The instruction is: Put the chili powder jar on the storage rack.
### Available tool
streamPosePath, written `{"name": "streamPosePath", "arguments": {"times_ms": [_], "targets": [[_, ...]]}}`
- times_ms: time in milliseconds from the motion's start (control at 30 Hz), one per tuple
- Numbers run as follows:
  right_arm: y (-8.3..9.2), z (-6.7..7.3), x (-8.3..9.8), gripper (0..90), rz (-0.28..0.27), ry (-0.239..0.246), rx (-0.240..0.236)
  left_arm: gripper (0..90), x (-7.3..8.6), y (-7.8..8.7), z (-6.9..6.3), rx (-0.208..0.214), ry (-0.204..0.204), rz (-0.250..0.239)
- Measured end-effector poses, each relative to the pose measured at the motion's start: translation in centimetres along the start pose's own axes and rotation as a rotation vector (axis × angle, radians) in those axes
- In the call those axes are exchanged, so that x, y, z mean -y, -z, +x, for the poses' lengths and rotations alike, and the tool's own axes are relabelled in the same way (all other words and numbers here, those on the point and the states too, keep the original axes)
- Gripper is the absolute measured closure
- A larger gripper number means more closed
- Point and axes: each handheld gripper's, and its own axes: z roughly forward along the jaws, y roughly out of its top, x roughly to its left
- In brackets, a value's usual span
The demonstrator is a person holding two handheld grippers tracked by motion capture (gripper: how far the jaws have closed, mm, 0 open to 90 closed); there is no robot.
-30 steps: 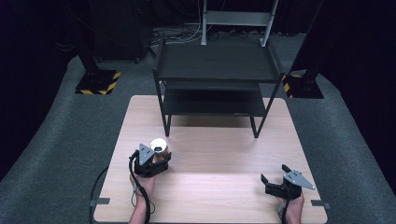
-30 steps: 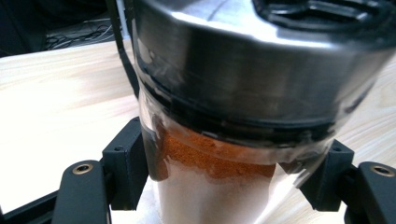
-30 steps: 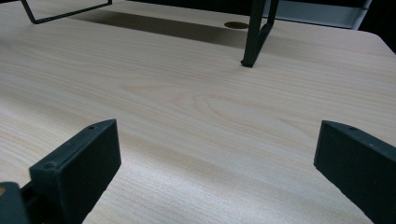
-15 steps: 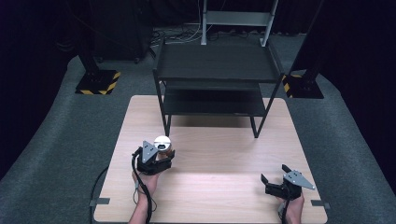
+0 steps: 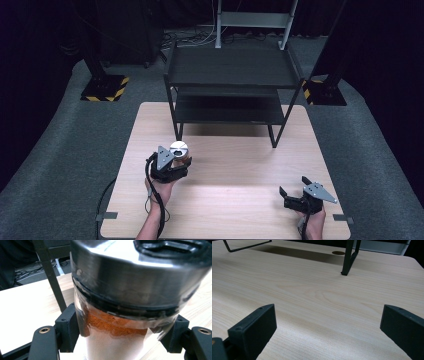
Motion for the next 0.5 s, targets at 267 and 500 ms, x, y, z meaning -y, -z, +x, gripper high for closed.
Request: {"name": "streamPosePath", "arguments": {"times_ms": [267, 500], "targets": [[0.0, 0.0, 0.0, 0.0, 0.001, 0.001, 0.001, 29.7, -0.9, -0.4, 0.1, 0.013, -0.019, -0.003], [0.0, 0.0, 0.0, 0.0, 0.001, 0.002, 0.000, 29.7, -1.5, -0.7, 0.0, 0.019, -0.031, -0.007]]}}
